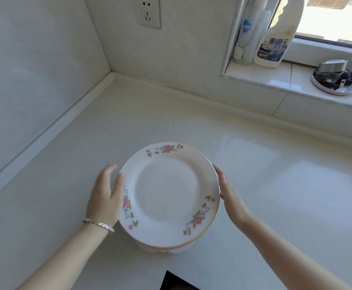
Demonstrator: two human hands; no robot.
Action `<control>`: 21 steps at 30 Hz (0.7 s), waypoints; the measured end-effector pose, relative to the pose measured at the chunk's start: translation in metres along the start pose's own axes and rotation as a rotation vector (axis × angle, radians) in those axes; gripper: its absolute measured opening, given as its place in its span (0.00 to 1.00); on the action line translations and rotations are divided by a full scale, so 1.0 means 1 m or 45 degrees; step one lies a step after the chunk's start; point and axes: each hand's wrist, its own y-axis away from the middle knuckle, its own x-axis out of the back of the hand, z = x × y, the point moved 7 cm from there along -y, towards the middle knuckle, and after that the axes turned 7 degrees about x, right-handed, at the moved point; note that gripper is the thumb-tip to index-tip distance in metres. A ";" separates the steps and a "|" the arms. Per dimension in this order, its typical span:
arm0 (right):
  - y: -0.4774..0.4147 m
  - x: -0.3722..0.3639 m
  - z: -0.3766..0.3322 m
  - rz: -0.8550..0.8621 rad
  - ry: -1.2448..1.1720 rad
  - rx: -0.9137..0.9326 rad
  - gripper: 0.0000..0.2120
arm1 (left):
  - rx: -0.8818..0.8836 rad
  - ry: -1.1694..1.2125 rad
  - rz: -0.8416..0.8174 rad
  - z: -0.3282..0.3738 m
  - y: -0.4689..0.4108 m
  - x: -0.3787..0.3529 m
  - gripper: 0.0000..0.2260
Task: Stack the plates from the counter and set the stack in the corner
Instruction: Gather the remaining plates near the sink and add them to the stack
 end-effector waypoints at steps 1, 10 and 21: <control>0.000 0.007 0.003 0.003 0.019 -0.029 0.25 | -0.194 -0.149 0.151 0.021 0.005 0.007 0.19; 0.056 0.135 0.042 0.286 -0.022 -0.494 0.08 | -0.343 -0.335 -0.846 0.159 0.090 -0.186 0.09; 0.231 0.392 0.098 0.581 0.249 -0.538 0.07 | -0.115 -0.460 -1.449 0.239 0.262 -0.451 0.12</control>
